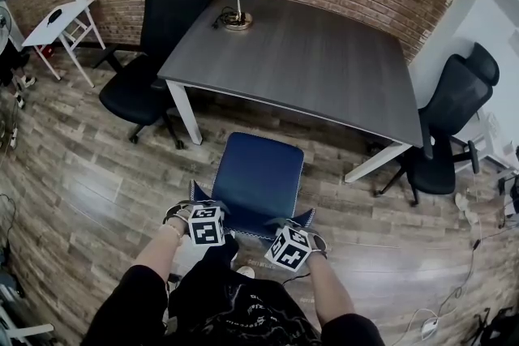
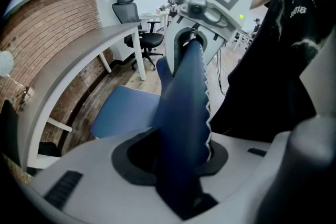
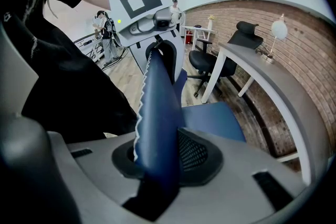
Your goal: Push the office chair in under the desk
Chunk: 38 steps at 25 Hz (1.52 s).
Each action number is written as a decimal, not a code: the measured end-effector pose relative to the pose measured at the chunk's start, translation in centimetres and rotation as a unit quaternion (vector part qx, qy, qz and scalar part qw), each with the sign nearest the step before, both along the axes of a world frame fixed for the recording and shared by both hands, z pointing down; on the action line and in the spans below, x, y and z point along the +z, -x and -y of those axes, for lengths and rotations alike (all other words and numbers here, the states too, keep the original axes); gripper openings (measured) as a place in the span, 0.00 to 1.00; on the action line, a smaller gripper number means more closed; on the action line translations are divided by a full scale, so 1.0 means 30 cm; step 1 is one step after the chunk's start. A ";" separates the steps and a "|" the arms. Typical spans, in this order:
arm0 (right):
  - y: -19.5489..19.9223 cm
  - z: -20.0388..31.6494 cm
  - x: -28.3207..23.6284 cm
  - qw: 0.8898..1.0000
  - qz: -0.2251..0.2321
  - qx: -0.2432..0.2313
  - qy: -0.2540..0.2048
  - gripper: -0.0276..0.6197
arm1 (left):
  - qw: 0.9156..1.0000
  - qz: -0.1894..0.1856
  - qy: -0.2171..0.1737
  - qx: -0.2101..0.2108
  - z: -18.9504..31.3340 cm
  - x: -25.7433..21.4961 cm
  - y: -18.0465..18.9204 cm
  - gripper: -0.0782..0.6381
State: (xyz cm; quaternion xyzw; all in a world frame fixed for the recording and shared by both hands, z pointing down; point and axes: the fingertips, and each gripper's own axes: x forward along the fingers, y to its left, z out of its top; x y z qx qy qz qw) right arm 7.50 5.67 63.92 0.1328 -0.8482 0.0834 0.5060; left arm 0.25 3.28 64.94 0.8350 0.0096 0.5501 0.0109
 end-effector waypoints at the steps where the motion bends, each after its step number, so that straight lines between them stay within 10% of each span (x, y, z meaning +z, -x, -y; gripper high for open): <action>1: -0.001 0.006 0.000 1.000 0.000 0.000 0.000 0.19 | 1.000 -0.001 0.001 0.000 0.004 -0.001 -0.001 0.31; 38: -0.026 0.141 -0.005 1.000 0.002 0.003 -0.001 0.19 | 1.000 -0.003 0.003 0.003 0.139 -0.003 -0.027 0.31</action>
